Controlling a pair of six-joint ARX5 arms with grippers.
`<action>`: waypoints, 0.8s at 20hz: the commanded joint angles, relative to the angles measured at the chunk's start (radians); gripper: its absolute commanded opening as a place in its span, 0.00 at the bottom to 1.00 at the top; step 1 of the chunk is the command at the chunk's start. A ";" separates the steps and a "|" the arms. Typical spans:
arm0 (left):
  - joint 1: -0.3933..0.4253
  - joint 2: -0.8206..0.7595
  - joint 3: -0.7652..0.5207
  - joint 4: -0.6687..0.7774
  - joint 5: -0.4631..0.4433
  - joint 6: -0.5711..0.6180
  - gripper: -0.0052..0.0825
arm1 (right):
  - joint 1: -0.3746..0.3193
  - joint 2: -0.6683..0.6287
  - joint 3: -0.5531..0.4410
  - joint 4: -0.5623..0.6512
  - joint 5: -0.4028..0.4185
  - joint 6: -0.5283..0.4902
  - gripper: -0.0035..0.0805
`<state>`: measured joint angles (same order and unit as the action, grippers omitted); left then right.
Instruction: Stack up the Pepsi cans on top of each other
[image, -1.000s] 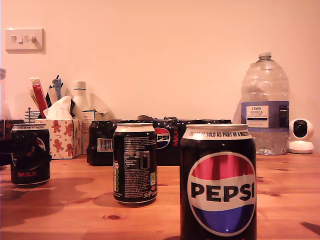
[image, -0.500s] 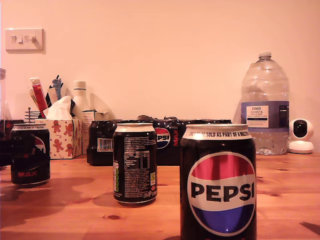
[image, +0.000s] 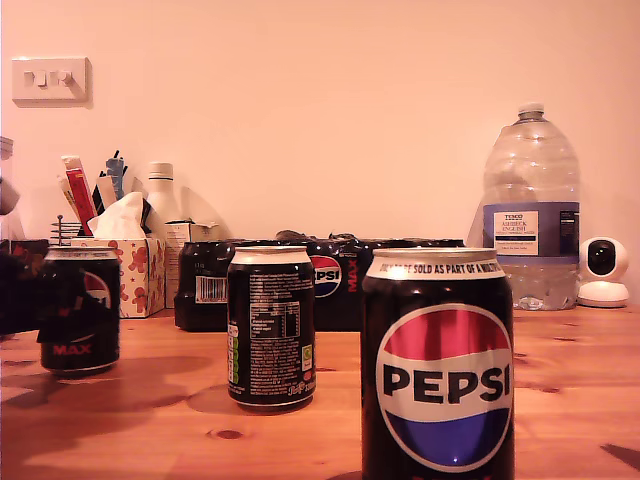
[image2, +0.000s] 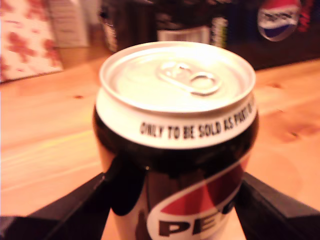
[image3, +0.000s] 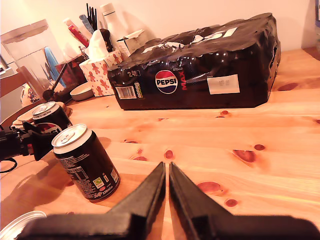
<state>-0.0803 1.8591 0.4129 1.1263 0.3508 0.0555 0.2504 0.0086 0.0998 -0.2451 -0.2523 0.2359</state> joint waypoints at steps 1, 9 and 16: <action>-0.016 -0.072 0.002 -0.005 0.010 0.006 0.55 | 0.003 -0.005 0.007 0.007 0.002 0.000 0.03; -0.093 -0.351 0.002 -0.190 0.076 0.004 0.55 | 0.003 -0.005 0.007 -0.007 0.027 0.000 0.03; -0.179 -0.618 0.003 -0.391 0.080 -0.003 0.55 | 0.003 -0.005 0.007 -0.007 0.027 0.000 0.03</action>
<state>-0.2523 1.2755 0.4057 0.7139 0.4248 0.0559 0.2504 0.0086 0.0998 -0.2584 -0.2256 0.2359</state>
